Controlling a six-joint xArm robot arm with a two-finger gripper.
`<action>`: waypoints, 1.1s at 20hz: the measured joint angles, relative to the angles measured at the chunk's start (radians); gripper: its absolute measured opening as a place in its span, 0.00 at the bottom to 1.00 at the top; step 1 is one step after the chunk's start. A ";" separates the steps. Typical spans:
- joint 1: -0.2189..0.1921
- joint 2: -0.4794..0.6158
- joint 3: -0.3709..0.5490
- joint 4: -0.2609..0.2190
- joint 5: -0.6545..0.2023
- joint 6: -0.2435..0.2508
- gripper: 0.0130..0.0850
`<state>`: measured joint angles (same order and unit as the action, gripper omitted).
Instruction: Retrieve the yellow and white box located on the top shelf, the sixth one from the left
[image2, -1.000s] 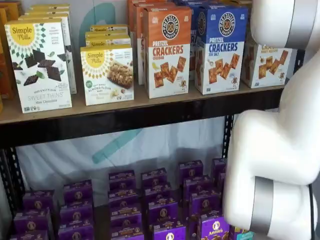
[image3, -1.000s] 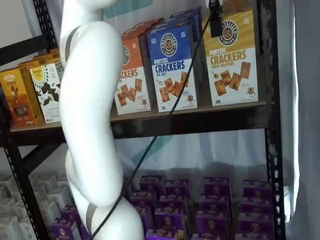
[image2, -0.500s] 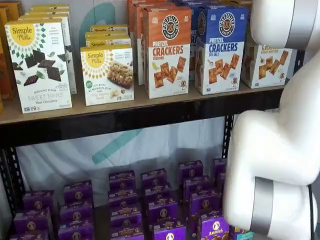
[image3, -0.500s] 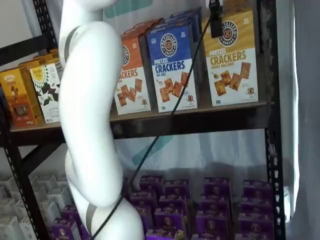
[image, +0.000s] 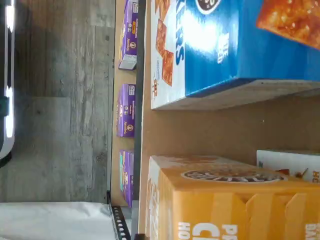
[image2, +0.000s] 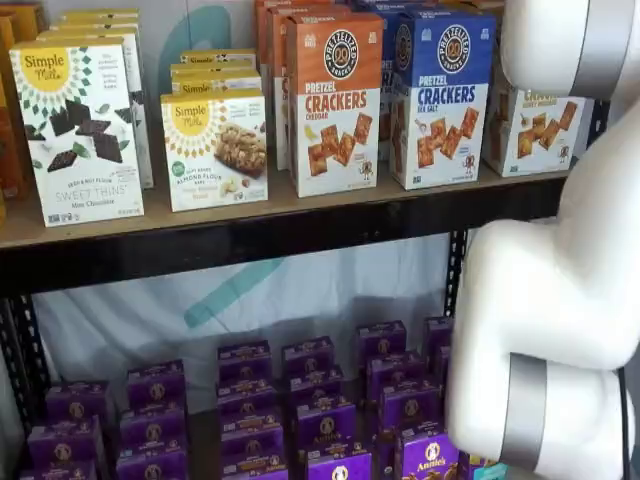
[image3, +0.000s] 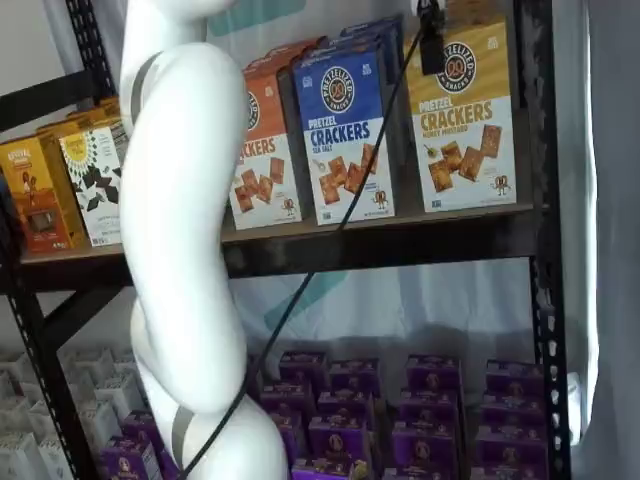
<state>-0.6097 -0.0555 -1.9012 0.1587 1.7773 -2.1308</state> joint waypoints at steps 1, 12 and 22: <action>-0.001 0.000 -0.001 0.001 -0.001 0.000 0.89; -0.004 -0.001 -0.003 0.004 -0.001 -0.003 0.78; -0.005 0.003 -0.012 0.006 0.011 -0.002 0.67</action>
<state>-0.6151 -0.0521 -1.9132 0.1648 1.7879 -2.1327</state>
